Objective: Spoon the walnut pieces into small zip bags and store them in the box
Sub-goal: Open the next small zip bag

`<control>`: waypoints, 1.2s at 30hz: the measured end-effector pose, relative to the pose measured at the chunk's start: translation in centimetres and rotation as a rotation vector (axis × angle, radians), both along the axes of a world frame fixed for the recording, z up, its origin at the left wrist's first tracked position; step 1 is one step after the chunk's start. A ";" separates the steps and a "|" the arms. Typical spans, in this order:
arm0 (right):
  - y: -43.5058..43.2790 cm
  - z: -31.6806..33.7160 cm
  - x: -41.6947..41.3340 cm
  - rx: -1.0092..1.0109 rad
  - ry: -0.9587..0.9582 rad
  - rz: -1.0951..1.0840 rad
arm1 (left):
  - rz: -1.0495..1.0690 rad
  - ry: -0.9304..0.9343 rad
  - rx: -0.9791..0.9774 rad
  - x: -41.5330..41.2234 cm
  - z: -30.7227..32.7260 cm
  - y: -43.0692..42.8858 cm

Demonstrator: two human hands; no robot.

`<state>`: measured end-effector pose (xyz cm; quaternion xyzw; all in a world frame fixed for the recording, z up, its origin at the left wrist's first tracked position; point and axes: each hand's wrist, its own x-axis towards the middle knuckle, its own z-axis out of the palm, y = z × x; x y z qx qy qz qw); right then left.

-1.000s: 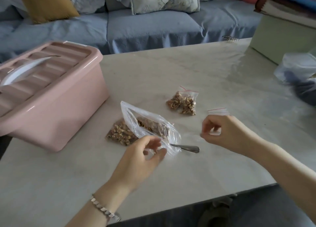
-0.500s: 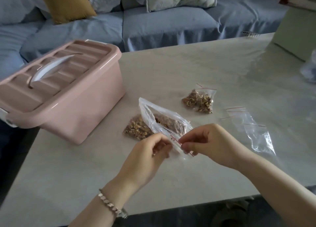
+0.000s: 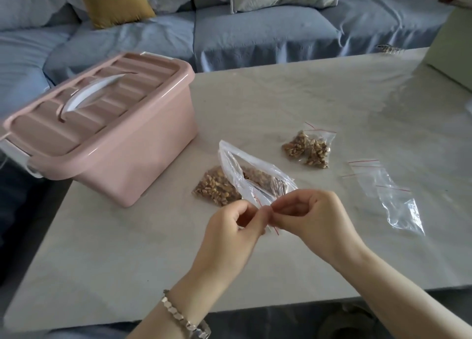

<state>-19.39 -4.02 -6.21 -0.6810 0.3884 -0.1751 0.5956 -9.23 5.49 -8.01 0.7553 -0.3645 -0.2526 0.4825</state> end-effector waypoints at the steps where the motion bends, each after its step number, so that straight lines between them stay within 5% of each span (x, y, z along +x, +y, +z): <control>1: 0.0 0.0 0.0 -0.012 0.005 0.001 | 0.003 0.022 0.009 0.0 0.0 0.0; 11: -0.5 0.3 -0.3 0.032 0.014 0.127 | -0.238 0.181 0.029 1.2 0.8 0.3; 20: -1.5 0.7 -0.7 0.654 -0.144 0.364 | -0.346 0.293 -0.162 1.1 0.3 0.7; 28: -1.5 0.0 -0.8 0.467 -0.170 0.406 | -0.339 0.332 -0.175 0.8 -0.2 1.0; 33: -1.9 -0.2 -0.9 0.752 -0.252 0.438 | -0.353 0.489 -0.228 0.8 0.4 1.3; 36: -1.8 -0.2 -0.9 0.376 -0.126 0.239 | -0.306 0.277 -0.061 1.4 0.8 1.5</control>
